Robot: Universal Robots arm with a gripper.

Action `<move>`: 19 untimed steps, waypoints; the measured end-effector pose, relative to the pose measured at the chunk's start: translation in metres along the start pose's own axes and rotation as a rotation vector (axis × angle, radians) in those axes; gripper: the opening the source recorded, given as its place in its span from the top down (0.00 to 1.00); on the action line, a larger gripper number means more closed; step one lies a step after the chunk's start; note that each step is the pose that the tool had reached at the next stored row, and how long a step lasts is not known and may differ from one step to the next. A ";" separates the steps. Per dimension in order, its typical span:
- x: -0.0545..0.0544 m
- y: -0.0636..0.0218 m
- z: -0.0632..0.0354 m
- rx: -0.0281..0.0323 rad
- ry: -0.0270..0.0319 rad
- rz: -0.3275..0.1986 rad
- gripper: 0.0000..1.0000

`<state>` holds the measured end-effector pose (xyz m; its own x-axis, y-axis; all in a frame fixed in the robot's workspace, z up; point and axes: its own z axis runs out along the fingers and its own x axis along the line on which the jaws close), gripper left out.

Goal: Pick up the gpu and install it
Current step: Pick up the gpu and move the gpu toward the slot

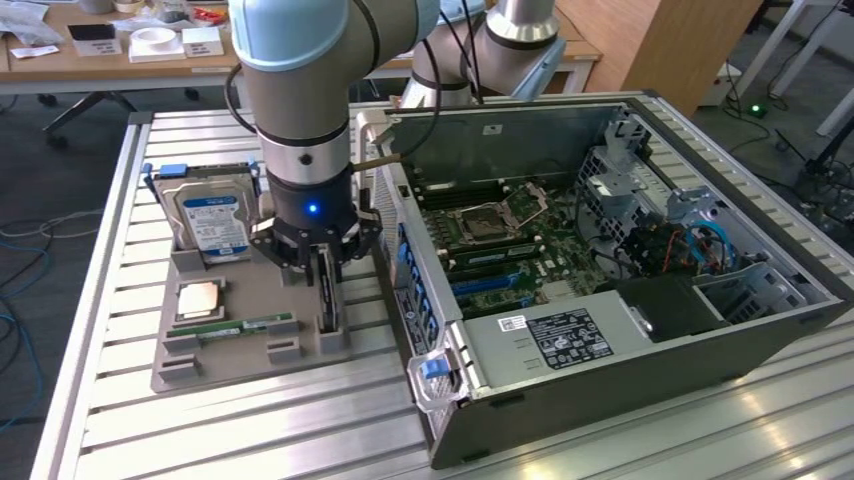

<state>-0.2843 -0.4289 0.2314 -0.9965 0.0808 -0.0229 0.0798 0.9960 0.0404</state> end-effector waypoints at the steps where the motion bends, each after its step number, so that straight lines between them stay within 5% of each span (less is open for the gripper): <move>1: 0.000 0.0000 0.0000 0.0000 0.0000 0.000 0.61; 19: -0.001 0.0010 0.0001 -0.0007 0.0001 0.000 0.61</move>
<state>-0.2832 -0.4279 0.2314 -0.9965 0.0808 -0.0228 0.0799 0.9960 0.0411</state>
